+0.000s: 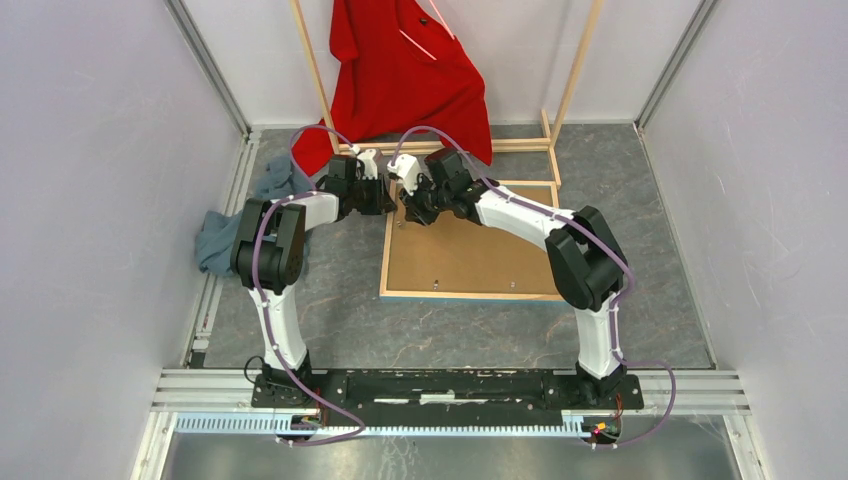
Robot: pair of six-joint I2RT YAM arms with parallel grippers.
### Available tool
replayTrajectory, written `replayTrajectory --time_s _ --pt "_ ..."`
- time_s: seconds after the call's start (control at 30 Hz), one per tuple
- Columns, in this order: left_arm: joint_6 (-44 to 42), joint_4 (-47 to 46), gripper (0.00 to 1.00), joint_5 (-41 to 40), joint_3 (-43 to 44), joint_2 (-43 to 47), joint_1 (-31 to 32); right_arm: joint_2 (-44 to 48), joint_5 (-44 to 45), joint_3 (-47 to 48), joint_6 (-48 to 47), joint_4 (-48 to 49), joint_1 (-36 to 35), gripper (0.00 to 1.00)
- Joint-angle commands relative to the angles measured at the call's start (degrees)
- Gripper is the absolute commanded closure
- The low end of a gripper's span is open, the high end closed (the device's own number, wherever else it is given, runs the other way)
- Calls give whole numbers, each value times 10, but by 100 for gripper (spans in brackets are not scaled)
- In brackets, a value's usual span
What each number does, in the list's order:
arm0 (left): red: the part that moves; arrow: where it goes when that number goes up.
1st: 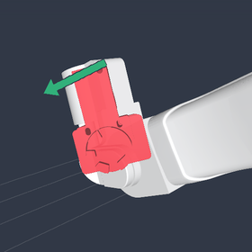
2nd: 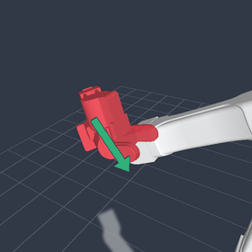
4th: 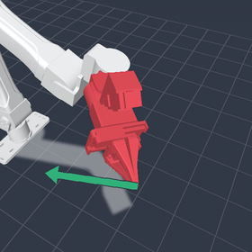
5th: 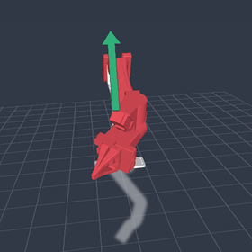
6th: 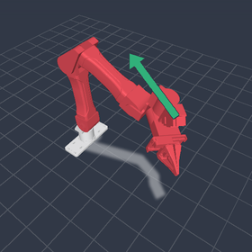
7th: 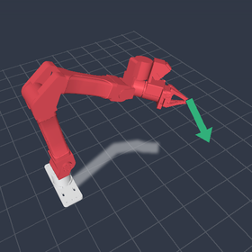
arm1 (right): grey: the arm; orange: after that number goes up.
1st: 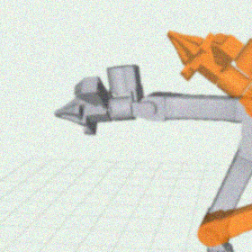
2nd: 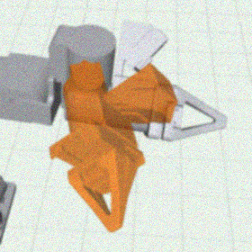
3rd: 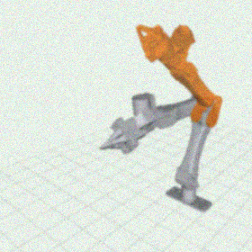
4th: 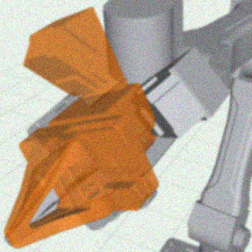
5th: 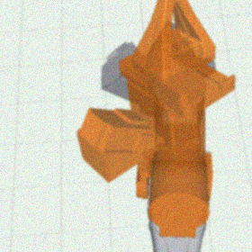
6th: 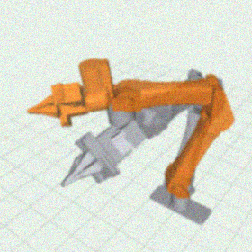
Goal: Take the photo out of the frame
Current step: Release the photo frame item from the photo frame.
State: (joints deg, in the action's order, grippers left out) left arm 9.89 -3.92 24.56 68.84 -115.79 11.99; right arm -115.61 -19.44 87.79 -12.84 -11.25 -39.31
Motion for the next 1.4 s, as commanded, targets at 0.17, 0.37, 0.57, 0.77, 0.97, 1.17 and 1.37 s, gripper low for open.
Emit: replayTrajectory --time_s 0.17,0.37,0.57,0.77,0.97,1.17,1.37 --pt "14 20 86 2 2 -30 10 -31 11 55 17 24 1 100" --pt "14 19 86 1 2 -30 10 -40 25 61 6 16 2 100" --pt "14 20 86 1 2 -30 10 -19 24 40 -5 16 2 100" --pt "14 20 86 0 3 -30 9 0 21 29 -14 13 2 100" --pt "14 20 86 -1 2 -30 10 5 10 21 -17 11 2 100" --pt "14 20 86 -1 2 -30 10 10 6 18 -17 11 2 100" --pt "14 20 86 -1 2 -30 10 11 17 18 -27 8 2 100"
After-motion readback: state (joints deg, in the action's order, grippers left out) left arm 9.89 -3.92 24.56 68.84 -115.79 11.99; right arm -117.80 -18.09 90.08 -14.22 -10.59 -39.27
